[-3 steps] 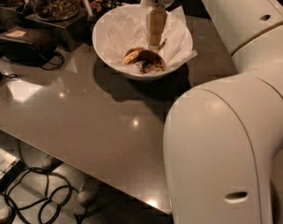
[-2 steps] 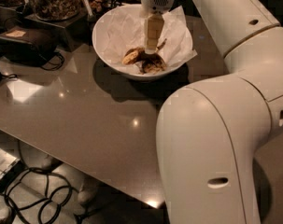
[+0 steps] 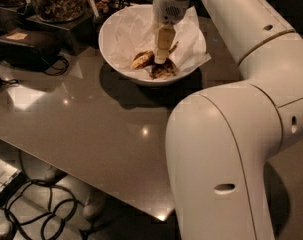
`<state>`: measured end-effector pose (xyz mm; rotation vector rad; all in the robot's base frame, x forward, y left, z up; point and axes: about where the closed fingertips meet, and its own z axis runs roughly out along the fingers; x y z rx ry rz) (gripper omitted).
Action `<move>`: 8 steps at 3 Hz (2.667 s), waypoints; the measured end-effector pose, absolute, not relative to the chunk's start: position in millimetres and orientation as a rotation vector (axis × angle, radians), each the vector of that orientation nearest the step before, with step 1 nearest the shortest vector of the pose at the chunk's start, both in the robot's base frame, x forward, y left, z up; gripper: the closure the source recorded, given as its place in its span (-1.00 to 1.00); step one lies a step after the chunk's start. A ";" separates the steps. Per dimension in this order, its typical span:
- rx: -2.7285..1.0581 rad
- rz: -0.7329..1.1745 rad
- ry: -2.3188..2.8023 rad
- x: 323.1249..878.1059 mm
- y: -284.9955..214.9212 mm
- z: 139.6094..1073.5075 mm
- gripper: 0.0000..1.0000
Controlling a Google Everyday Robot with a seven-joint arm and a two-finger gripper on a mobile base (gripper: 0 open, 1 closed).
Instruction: Pick banana from white bowl
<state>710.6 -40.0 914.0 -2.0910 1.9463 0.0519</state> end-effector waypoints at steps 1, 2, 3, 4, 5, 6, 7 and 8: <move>-2.098 0.086 1.969 707.0 -41.8 903.6 -0.34; -2.104 0.109 1.980 705.3 -41.2 896.9 -0.12; -2.111 0.120 1.986 705.8 -40.2 892.4 -0.12; -2.121 0.131 1.989 707.0 -38.4 887.0 -0.18; -2.130 0.146 1.994 707.7 -36.6 880.1 -0.14; -2.138 0.162 2.003 708.1 -36.0 873.3 -0.14; -2.148 0.170 2.009 707.2 -36.1 869.3 0.25; -2.154 0.159 2.012 704.5 -38.3 871.1 0.71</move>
Offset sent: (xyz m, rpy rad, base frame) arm -0.0472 -0.0244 -0.0180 -0.0736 0.2293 0.0184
